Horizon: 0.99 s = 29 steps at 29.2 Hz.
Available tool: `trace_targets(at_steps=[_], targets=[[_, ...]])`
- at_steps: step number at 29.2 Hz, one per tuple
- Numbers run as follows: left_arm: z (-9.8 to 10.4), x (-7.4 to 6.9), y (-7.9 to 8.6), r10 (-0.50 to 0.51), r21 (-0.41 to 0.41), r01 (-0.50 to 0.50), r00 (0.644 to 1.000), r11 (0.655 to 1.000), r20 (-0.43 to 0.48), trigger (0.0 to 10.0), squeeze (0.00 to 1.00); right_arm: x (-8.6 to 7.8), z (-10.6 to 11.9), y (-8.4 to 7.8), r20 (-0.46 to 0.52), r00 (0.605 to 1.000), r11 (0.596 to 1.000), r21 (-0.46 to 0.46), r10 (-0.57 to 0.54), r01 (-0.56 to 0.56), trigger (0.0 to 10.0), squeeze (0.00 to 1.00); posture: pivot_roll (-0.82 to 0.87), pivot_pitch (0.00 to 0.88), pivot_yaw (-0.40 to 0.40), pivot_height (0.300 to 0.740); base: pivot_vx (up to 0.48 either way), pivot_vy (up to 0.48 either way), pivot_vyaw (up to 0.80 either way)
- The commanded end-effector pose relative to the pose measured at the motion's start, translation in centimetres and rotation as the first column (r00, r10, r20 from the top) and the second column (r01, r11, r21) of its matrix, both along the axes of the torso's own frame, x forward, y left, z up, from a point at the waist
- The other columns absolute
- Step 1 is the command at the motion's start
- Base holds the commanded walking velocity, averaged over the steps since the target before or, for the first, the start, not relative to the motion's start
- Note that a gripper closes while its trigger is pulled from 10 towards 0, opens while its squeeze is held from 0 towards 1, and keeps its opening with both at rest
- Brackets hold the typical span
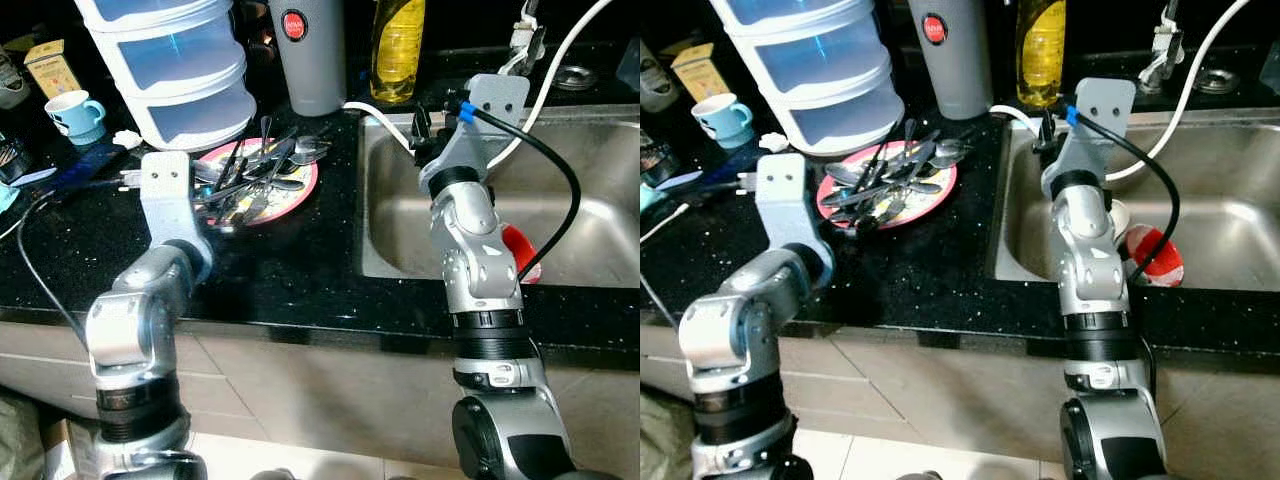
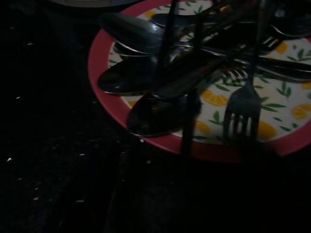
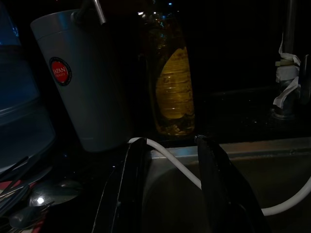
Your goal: Kitchen organization
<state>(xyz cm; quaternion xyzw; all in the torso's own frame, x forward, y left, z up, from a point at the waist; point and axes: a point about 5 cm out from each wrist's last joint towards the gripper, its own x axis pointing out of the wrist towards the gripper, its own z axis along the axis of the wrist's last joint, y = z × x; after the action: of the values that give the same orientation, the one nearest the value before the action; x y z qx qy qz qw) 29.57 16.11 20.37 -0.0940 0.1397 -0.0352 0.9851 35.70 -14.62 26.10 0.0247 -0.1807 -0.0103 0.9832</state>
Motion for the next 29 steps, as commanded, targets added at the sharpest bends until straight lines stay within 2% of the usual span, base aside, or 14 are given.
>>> trace_targets(at_steps=[1,2,3,5,6,7,12,17,23,24,25,29], targets=[[-0.6,0.1,0.5,0.019,-0.034,-0.020,0.999,0.999,-0.038,4.9,0.00,0.1,-0.2,0.7,-0.012,1.000,1.000,-0.008,0.020,-0.020,10.0,0.00,0.16,0.029,0.151,0.740,0.000,0.000,0.00],[-0.6,0.1,0.5,0.019,-0.034,-0.020,0.999,0.999,-0.038,4.9,0.00,0.1,-0.2,0.7,-0.012,1.000,1.000,-0.008,0.020,-0.020,10.0,0.00,0.16,0.029,0.151,0.740,0.000,0.000,0.00],[-0.8,0.2,0.7,0.025,-0.059,-0.028,0.998,0.998,-0.051,3.0,0.00,0.1,-0.2,0.6,-0.013,1.000,1.000,-0.009,0.020,-0.020,10.0,0.00,0.16,0.029,0.150,0.740,0.000,0.000,0.00],[-0.9,0.2,0.7,0.025,-0.065,-0.029,0.998,0.997,-0.055,3.0,0.00,0.1,-0.2,0.6,-0.013,1.000,1.000,-0.009,0.020,-0.020,10.0,0.00,0.16,0.029,0.150,0.740,0.000,0.000,0.00],[-0.9,0.1,0.7,0.023,-0.068,-0.026,0.998,0.997,-0.058,0.9,0.00,0.1,-0.2,0.6,-0.013,1.000,1.000,-0.009,0.020,-0.020,10.0,0.00,0.16,0.028,0.149,0.740,0.000,0.000,0.00],[-1.0,0.1,0.7,0.018,-0.073,-0.023,0.998,0.997,-0.063,0.0,0.00,0.1,-0.2,0.6,-0.013,1.000,1.000,-0.009,0.021,-0.021,10.0,0.00,0.16,0.028,0.148,0.740,0.000,0.000,0.00],[-1.4,0.1,0.6,0.007,-0.094,-0.015,0.996,0.995,-0.087,0.0,0.00,0.1,-0.2,0.7,-0.010,1.000,1.000,-0.009,0.023,-0.023,10.0,0.00,0.16,0.024,0.147,0.740,0.000,0.000,0.00],[-1.6,0.1,0.6,0.013,-0.074,-0.020,0.995,0.997,-0.098,0.0,0.00,0.1,-0.1,0.7,-0.008,1.000,1.000,-0.009,0.023,-0.023,10.0,0.00,0.16,0.024,0.147,0.740,0.000,0.000,0.00],[-0.7,0.3,0.3,-0.006,-0.053,0.004,0.999,0.999,-0.040,0.0,0.00,0.1,-0.1,0.7,-0.007,1.000,1.000,-0.010,0.025,-0.025,10.0,0.00,0.16,0.016,0.146,0.740,0.000,0.000,0.00],[-0.2,0.3,0.0,-0.014,-0.042,0.013,1.000,0.999,-0.013,10.0,0.00,0.1,-0.1,0.7,-0.006,1.000,1.000,-0.010,0.026,-0.026,10.0,0.00,0.16,0.011,0.145,0.740,0.000,0.000,0.00],[-0.2,0.3,0.0,-0.014,-0.042,0.013,1.000,0.999,-0.013,10.0,0.00,0.1,-0.1,0.7,-0.006,1.000,1.000,-0.010,0.026,-0.026,10.0,0.00,0.16,0.011,0.145,0.740,0.000,0.000,0.00],[1.5,0.4,-0.5,-0.031,0.040,0.027,0.995,0.999,0.097,10.0,0.00,0.2,-0.1,0.8,-0.005,1.000,0.999,-0.011,0.030,-0.030,10.0,0.00,0.16,0.007,0.143,0.740,0.000,0.000,0.00]])
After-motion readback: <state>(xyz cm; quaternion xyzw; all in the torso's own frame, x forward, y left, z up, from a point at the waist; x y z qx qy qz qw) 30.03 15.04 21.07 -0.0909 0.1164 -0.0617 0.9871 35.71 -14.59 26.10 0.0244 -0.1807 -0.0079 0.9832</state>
